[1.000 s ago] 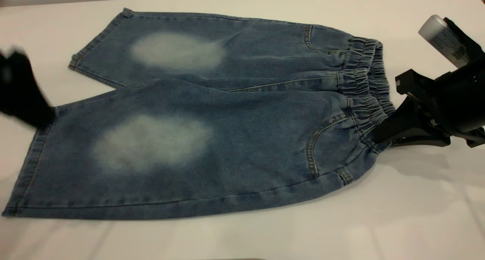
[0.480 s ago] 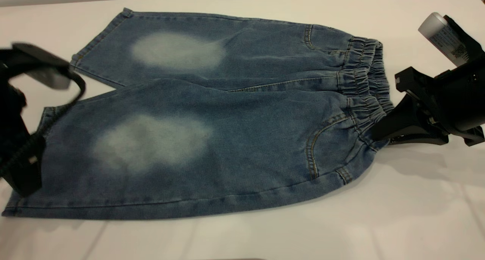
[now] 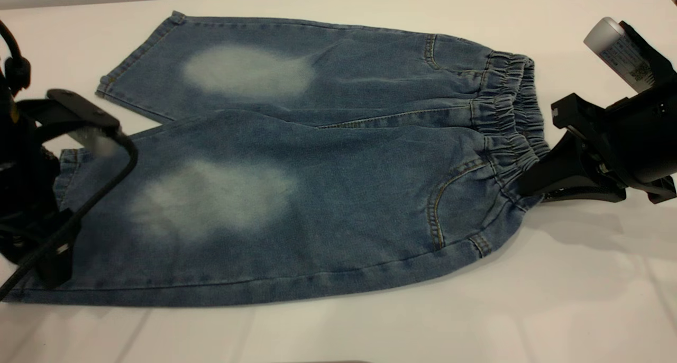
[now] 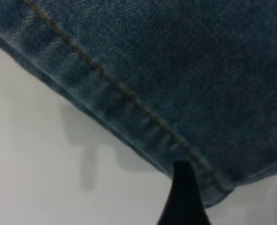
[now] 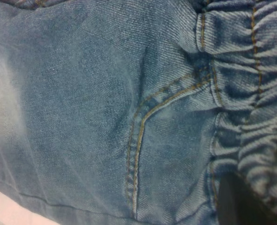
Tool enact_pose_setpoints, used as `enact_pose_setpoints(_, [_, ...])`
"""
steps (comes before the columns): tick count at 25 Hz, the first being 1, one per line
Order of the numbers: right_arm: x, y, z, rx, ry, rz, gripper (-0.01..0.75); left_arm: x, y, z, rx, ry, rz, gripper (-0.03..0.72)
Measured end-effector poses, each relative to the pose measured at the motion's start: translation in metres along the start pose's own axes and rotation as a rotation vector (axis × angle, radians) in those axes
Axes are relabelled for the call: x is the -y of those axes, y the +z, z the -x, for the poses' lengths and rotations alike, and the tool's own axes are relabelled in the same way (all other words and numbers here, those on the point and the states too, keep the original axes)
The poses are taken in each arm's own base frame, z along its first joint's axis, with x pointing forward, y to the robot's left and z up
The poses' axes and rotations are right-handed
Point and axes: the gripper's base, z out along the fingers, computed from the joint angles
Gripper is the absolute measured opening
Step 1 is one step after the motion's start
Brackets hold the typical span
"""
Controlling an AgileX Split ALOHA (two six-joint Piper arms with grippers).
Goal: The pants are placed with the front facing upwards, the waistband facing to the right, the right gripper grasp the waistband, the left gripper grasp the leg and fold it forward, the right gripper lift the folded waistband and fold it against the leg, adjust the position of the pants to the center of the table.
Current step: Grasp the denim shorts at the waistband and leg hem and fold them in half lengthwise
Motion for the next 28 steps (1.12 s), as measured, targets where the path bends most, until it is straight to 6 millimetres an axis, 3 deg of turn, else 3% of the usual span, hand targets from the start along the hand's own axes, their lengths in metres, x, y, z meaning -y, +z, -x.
enact_pose_setpoints(5, [0.0,0.0,0.0,0.0,0.0,0.0,0.048,-0.001,-0.001,0.001,0.0,0.136,0.007,0.486])
enact_pose_setpoints(13, [0.0,0.0,0.0,0.0,-0.012,0.0,0.05,0.002,0.0,-0.001,-0.023,0.217,-0.031,0.486])
enact_pose_setpoints(24, [0.0,0.0,0.0,0.0,-0.019,0.001,0.053,0.005,0.02,-0.004,-0.079,0.246,-0.06,0.482])
enact_pose_setpoints(28, [0.0,0.0,0.0,0.0,-0.019,0.001,0.057,0.004,0.022,-0.003,-0.084,0.233,-0.057,0.448])
